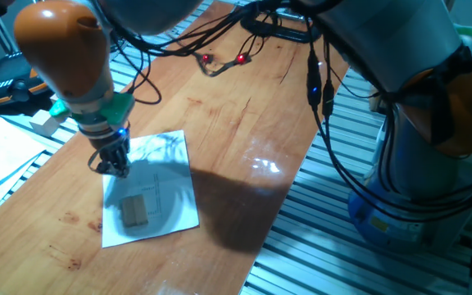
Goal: Unfold a piece of paper
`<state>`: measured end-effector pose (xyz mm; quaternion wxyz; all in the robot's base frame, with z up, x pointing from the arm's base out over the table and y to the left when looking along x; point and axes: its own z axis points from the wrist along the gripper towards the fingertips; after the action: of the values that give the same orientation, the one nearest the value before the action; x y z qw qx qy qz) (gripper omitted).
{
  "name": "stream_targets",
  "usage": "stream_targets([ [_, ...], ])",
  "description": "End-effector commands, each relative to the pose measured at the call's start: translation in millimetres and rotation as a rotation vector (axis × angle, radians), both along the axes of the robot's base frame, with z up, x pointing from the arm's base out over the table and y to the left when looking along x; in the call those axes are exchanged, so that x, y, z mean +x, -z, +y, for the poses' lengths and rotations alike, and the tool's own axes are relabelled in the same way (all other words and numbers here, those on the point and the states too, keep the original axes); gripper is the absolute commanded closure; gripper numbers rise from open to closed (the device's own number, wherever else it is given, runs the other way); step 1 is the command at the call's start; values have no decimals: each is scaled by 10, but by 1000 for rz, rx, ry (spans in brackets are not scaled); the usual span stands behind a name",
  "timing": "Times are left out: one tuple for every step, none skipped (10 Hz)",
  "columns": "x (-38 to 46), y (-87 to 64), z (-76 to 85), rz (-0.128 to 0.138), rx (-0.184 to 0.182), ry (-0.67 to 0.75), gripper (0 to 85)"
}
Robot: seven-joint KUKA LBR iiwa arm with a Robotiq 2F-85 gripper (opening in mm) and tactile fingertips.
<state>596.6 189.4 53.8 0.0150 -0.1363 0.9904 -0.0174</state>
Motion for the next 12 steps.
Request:
stream_targets([
  [-49, -18, -12, 0, -11, -2, 830],
  [-82, -14, -40, 4, -17, -8, 830],
  [-109, 30, -99, -1, -18, -18, 830],
  [-128, 98, -150, -11, -18, -24, 830],
  [-147, 180, -183, -19, -14, -26, 830],
  [-154, 219, -175, -19, -12, -21, 830],
  [-157, 234, -167, -19, -12, -20, 830],
  [-158, 253, -167, -19, -10, -18, 830],
  [-155, 268, -172, -21, -12, -18, 830],
  [-153, 274, -171, -21, -10, -20, 830],
  [-151, 289, -162, -24, -9, -20, 830],
  [-150, 299, -156, -24, -9, -18, 830],
])
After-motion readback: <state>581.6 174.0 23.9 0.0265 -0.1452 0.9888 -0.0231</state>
